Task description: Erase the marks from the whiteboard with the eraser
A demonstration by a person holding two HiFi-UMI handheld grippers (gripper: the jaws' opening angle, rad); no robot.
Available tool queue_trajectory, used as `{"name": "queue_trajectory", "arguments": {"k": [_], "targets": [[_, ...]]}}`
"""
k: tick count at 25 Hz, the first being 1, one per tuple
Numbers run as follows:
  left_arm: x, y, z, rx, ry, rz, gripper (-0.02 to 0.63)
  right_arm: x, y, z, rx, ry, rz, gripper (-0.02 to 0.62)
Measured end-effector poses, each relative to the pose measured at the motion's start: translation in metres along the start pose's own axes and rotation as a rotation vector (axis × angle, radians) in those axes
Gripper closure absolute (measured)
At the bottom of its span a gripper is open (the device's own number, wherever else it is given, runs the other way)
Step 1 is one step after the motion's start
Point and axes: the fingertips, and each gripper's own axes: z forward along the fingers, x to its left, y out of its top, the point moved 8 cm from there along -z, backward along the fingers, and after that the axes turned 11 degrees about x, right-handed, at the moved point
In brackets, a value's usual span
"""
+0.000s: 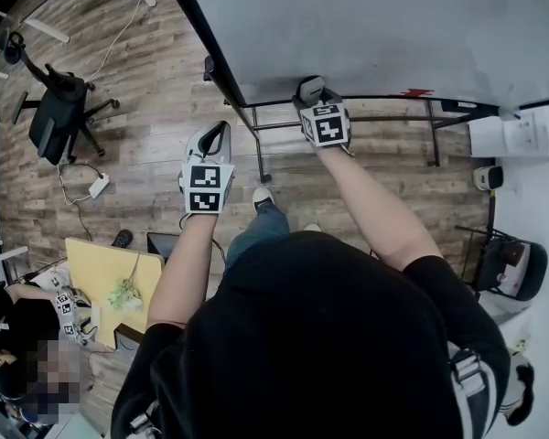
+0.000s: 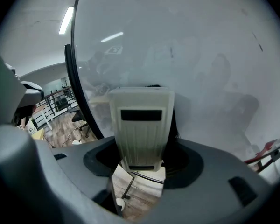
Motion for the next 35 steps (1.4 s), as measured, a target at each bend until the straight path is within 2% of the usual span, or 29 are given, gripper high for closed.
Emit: {"name": "queue_trajectory", "arguments": {"k": [12, 26, 35], "targets": [[0.017, -0.017, -0.008, 0.019, 0.03, -0.032, 0.592, 0.043, 0.01, 0.026, 0.084, 0.102, 0.019, 0.347], [0.036, -0.035, -0.018, 0.039, 0.055, -0.055, 0.592, 0.082, 0.019, 0.042, 0.124, 0.185, 0.0, 0.345], [0.04, -0.039, -0.021, 0.034, 0.053, -0.06, 0.592, 0.084, 0.019, 0.041, 0.125, 0.173, 0.018, 0.347]]}}
